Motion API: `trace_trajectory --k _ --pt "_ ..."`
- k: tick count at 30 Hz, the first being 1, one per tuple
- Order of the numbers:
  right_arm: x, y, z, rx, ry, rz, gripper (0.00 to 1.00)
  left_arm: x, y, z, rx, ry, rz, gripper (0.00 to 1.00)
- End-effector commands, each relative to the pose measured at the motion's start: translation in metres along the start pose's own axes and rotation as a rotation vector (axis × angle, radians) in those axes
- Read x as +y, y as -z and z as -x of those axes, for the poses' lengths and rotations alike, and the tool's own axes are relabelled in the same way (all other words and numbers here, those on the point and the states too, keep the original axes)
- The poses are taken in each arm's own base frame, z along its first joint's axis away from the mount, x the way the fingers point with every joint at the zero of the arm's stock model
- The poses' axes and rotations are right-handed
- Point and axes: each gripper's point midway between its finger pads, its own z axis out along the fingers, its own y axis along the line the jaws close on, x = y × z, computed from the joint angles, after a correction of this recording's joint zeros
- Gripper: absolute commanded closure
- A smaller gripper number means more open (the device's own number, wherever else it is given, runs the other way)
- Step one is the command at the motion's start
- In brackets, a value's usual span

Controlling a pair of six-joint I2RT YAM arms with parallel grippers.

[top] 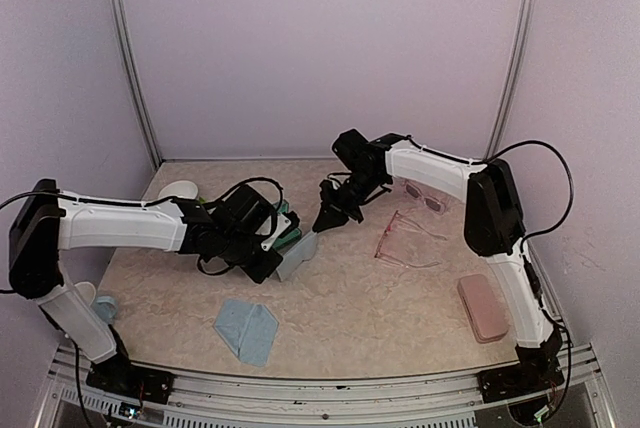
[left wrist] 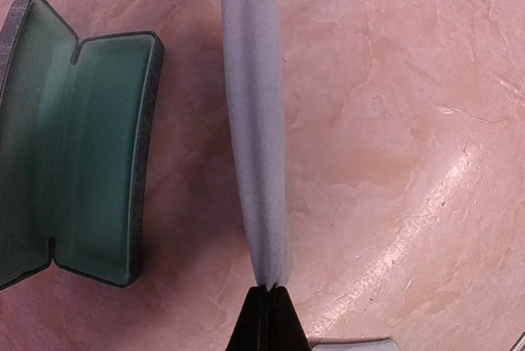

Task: Organize the sunglasses
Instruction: Place the folded cleaning cloth in the sunglasses case.

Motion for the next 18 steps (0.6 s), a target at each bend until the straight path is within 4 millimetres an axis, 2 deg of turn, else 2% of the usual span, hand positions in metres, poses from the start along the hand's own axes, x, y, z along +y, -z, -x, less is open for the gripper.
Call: trace_trajectory --k 1,18 --pt "0.008 -0.011 0.004 0.025 -0.019 0.037 1.0 0.009 0.003 0.002 -0.016 -0.017 -0.015 1.0" --pt "0.021 -0.042 0.032 0.029 -0.09 0.182 1.0 0.061 -0.012 -0.011 0.053 0.039 0.02 1.0"
